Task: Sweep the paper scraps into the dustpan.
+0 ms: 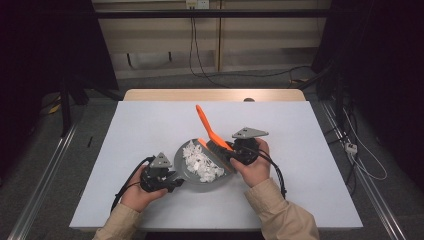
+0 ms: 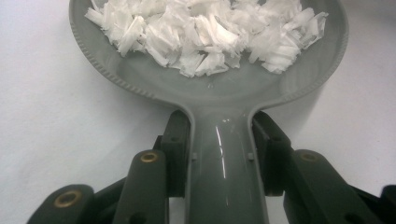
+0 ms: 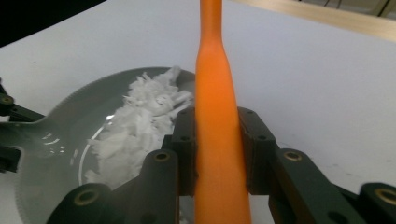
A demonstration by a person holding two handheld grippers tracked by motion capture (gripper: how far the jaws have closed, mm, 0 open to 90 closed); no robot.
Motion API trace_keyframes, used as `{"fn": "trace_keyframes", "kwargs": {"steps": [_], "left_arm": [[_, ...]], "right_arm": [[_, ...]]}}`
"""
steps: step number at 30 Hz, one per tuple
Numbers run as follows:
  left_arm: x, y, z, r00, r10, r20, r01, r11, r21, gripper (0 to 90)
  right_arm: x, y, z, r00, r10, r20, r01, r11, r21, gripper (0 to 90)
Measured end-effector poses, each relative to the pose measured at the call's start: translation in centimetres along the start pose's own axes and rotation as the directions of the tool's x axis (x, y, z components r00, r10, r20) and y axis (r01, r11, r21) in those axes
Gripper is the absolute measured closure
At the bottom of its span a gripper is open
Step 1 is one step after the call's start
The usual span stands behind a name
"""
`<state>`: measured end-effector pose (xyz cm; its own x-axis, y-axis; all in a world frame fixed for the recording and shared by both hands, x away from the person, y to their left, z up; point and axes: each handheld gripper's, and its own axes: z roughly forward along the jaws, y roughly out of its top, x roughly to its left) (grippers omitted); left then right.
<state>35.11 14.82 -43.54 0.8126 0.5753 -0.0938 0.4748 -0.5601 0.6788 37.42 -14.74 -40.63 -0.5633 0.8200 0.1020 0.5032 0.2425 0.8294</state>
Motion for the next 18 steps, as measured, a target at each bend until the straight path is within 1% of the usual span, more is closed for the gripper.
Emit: {"fn": "trace_keyframes", "kwargs": {"steps": [1,3,4,5,6,8,9,11,12,13,15,16,18], "left_arm": [[0.1,0.0,-0.2,1.0,-0.004,-0.004,0.004,1.0,-0.005,63.1],[0.3,0.0,-0.7,1.0,0.0,-0.008,0.0,0.9999,-0.014,63.1],[0.4,0.0,-0.8,0.9998,-0.016,-0.007,0.016,0.9994,-0.029,63.1],[0.6,0.0,-1.1,0.9998,-0.02,-0.007,0.019,0.9992,-0.034,63.1],[0.7,-0.1,-1.2,0.9995,-0.026,-0.015,0.025,0.9988,-0.042,63.1],[0.9,-0.1,-1.5,0.9986,-0.045,-0.026,0.044,0.9978,-0.051,63.1],[1.1,-0.2,-1.6,0.9983,-0.053,-0.024,0.051,0.9969,-0.059,63.0],[1.3,-0.2,-1.8,0.9972,-0.065,-0.037,0.062,0.9957,-0.068,63.0],[1.3,-0.2,-1.9,0.9957,-0.084,-0.041,0.08,0.9932,-0.085,63.0],[1.4,-0.2,-2.0,0.9948,-0.093,-0.043,0.089,0.9921,-0.088,63.0],[1.6,-0.3,-2.2,0.9935,-0.101,-0.052,0.096,0.9906,-0.098,63.0],[1.7,-0.3,-2.3,0.9933,-0.099,-0.059,0.093,0.9908,-0.098,63.0],[1.8,-0.3,-2.4,0.9905,-0.118,-0.071,0.11,0.9876,-0.112,63.0]], "right_arm": [[-0.2,0.1,-0.2,0.9999,0.01,0.0,-0.01,1.0,-0.01,71.6],[-0.6,0.1,-0.6,0.9996,0.027,0.004,-0.027,0.999,-0.023,71.6],[-0.8,0.1,-0.8,0.9995,0.029,0.015,-0.029,0.999,-0.026,71.6],[-1.1,0.1,-1.0,0.9993,0.028,0.023,-0.028,0.999,-0.031,71.6],[-1.3,0.1,-1.1,0.999,0.035,0.029,-0.034,0.999,-0.031,71.6],[-1.7,0.0,-1.4,0.998,0.04,0.048,-0.038,0.998,-0.04,71.6],[-1.9,-0.1,-1.5,0.9974,0.041,0.059,-0.039,0.998,-0.041,71.6],[-2.3,-0.2,-1.7,0.9968,0.047,0.065,-0.044,0.998,-0.045,71.6],[-2.4,-0.2,-1.8,0.9964,0.048,0.07,-0.045,0.998,-0.046,71.6],[-2.5,-0.3,-1.9,0.9959,0.047,0.077,-0.044,0.998,-0.046,71.6],[-2.7,-0.5,-2.1,0.9954,0.047,0.083,-0.044,0.998,-0.04,71.6],[-2.9,-0.6,-2.1,0.9951,0.048,0.086,-0.045,0.998,-0.04,71.6],[-3.1,-0.7,-2.3,0.9943,0.053,0.093,-0.05,0.998,-0.036,71.6]]}}
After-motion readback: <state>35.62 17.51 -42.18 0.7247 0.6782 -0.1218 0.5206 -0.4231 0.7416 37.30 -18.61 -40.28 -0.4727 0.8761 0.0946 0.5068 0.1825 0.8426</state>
